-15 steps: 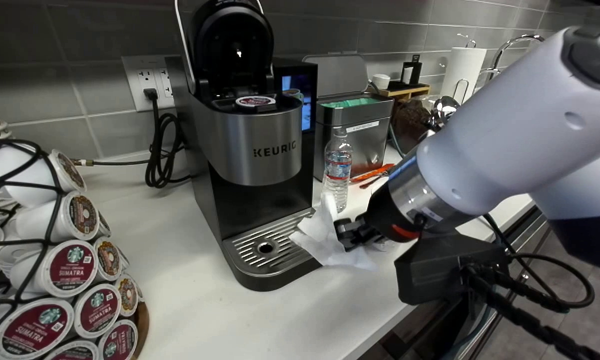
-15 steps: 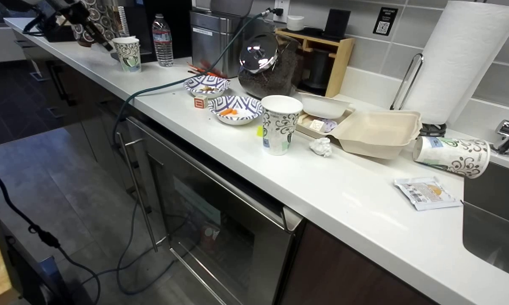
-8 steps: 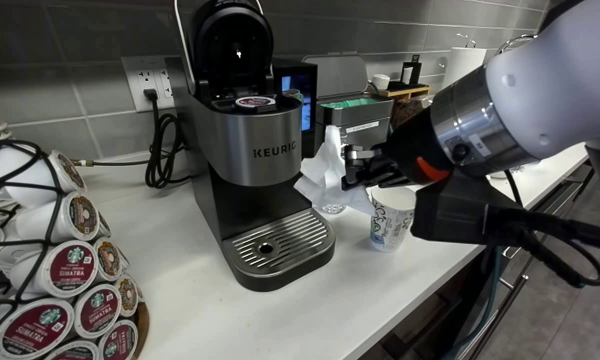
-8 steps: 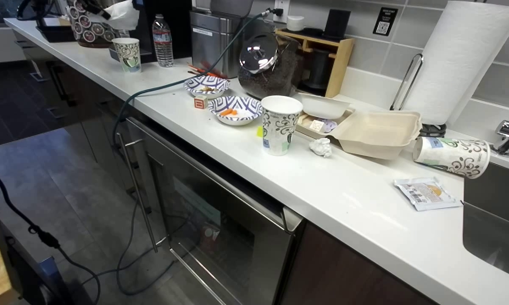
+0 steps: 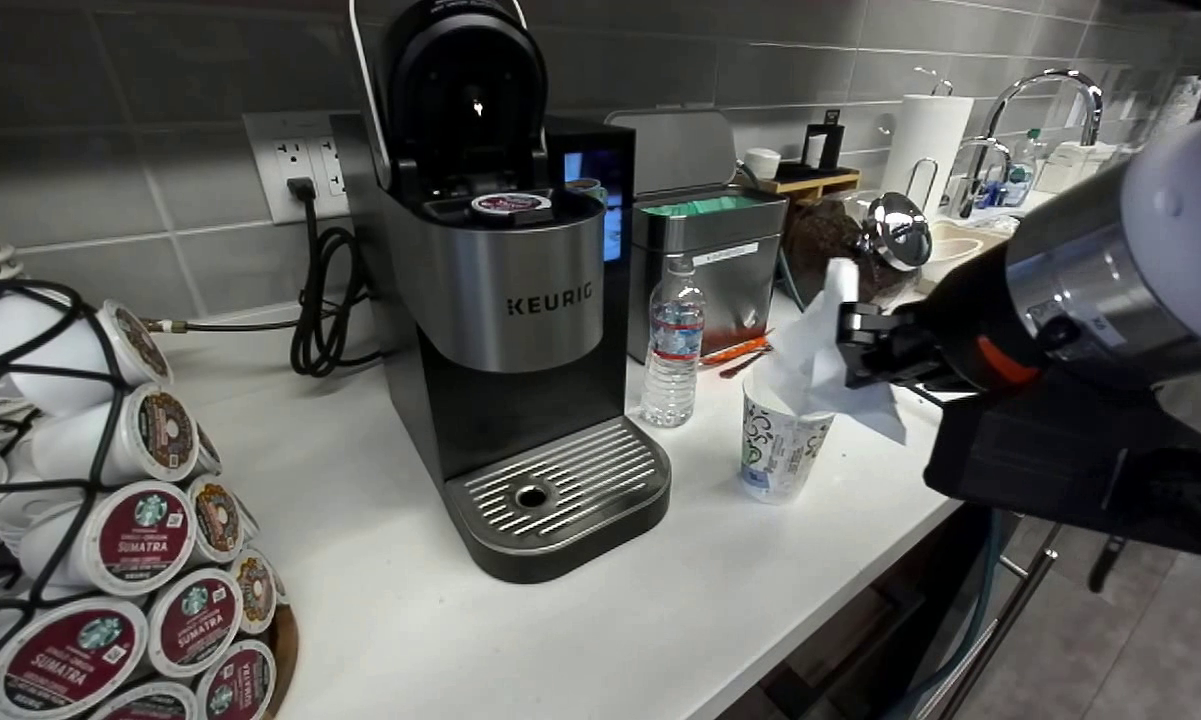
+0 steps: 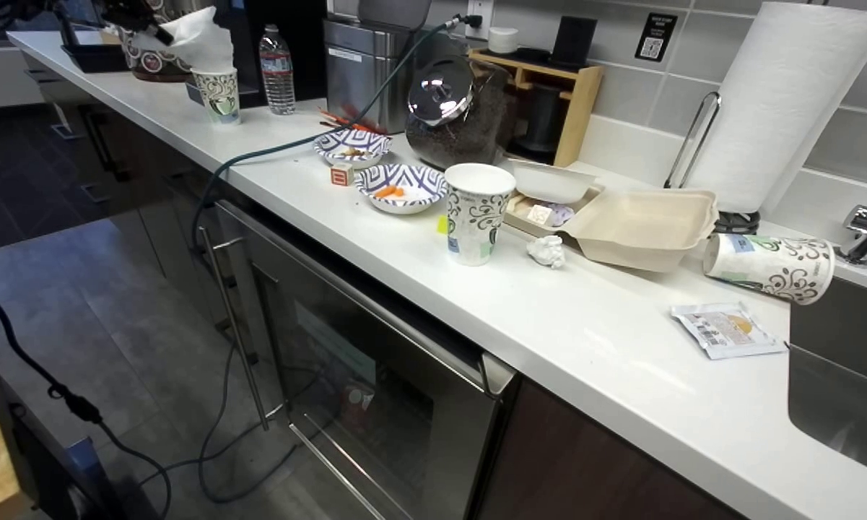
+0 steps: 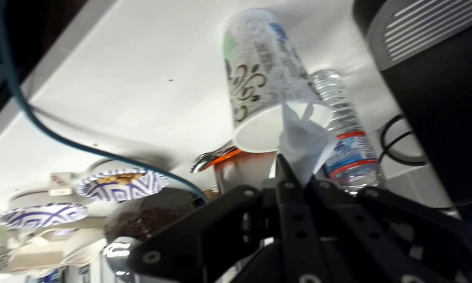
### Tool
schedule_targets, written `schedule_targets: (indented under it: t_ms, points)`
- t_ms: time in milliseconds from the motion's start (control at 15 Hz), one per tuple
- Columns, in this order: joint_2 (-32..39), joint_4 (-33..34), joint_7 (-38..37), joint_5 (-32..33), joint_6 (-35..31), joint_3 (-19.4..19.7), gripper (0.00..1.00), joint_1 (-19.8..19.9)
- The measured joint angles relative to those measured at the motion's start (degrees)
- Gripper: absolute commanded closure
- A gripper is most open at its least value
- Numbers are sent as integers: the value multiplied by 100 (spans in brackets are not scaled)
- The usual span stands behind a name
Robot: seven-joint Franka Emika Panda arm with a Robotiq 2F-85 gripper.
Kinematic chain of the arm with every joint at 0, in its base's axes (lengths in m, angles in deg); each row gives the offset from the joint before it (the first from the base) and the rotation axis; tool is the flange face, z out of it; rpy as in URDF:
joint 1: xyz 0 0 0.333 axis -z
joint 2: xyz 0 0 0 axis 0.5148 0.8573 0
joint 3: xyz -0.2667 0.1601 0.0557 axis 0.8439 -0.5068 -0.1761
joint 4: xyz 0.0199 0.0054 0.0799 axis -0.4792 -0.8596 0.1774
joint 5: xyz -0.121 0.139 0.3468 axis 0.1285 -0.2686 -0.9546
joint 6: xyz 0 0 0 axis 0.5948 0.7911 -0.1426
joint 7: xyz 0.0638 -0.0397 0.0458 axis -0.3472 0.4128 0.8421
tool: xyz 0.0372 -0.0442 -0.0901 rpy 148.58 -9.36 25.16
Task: Use the white napkin to wipe underneath the coffee maker chamber.
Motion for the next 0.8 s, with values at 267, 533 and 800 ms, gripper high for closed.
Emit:
schedule_targets:
  t_ms: [267,533,800]
  points:
    - [-441,-189,-159,-696,1376,-849,98,582]
    - [-660,-300,-146,-863,1520,-1103,99,887]
    - [-643,-246,-97,-803,702,-1308,99,1361]
